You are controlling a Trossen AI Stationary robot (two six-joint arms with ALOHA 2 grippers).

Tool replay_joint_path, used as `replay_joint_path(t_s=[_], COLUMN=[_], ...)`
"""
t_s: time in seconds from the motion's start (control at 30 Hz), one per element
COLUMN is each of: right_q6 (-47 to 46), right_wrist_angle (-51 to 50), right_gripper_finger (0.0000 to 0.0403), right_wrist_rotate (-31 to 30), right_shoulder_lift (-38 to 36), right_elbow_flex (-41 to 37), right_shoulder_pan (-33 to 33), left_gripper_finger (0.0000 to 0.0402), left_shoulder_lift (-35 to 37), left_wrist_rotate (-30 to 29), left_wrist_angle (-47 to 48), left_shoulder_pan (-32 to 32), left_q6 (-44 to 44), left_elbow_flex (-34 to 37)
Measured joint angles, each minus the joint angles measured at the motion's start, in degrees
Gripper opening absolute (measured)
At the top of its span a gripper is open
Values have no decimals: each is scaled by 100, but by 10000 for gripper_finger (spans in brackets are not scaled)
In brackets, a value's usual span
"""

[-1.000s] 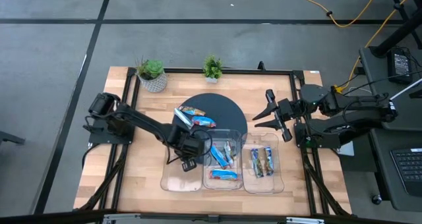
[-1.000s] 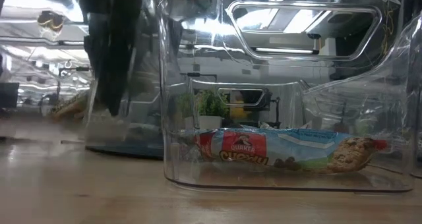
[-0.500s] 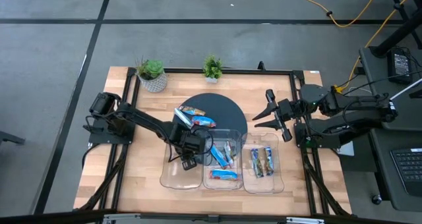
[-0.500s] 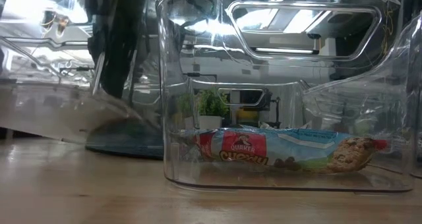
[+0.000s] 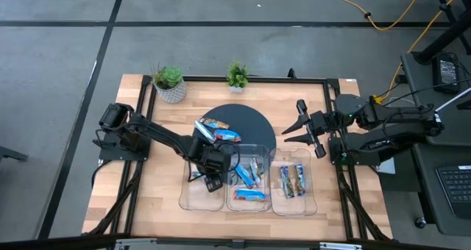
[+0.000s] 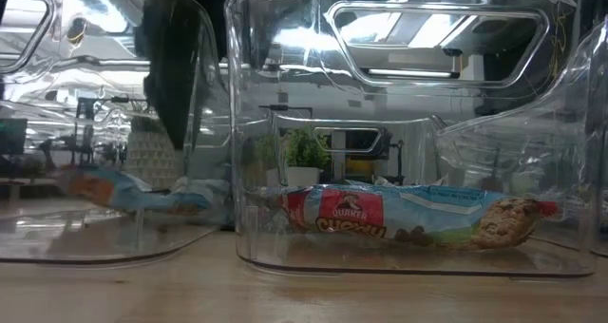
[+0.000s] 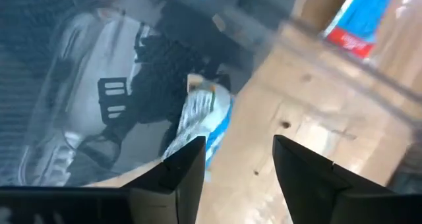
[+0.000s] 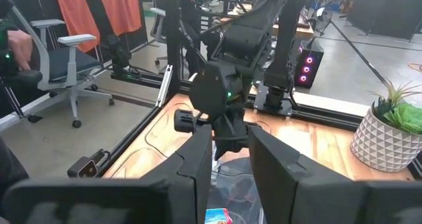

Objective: Pick and place Granola Bars by type
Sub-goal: Put the orange granola bar into the left transparent bin

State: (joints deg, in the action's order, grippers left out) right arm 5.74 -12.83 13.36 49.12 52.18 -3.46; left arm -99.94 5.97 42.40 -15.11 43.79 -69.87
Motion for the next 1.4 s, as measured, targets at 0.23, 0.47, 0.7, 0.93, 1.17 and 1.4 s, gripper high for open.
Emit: replay_joint_path(t_s=[0.23, 0.47, 0.7, 0.93, 1.17, 1.4], right_q6=[-2, 37, 200, 339, 247, 227], right_wrist_angle=[-180, -202, -202, -196, -193, -198], right_gripper_finger=[103, 103, 103, 103, 103, 103], right_wrist_rotate=[27, 31, 38, 40, 42, 42], right_shoulder_lift=[0, 0, 0, 22, 75, 116], right_elbow_flex=[0, 0, 0, 0, 3, 4], right_shoulder_pan=[2, 2, 1, 2, 0, 2], left_gripper_finger=[171, 171, 171, 171, 171, 171], left_shoulder_lift=[2, 2, 2, 4, 59, 493], left_wrist_rotate=[-131, -521, -1094, -1256, -1624, -2253], left_wrist_angle=[474, 1277, 2402, 3494, 3857, 3876], left_shoulder_pan=[-36, -79, -70, 141, 397, 679], left_q6=[2, 2, -97, -142, -526, -872], left_elbow_flex=[-631, -1474, -2303, -2949, -3407, -3614])
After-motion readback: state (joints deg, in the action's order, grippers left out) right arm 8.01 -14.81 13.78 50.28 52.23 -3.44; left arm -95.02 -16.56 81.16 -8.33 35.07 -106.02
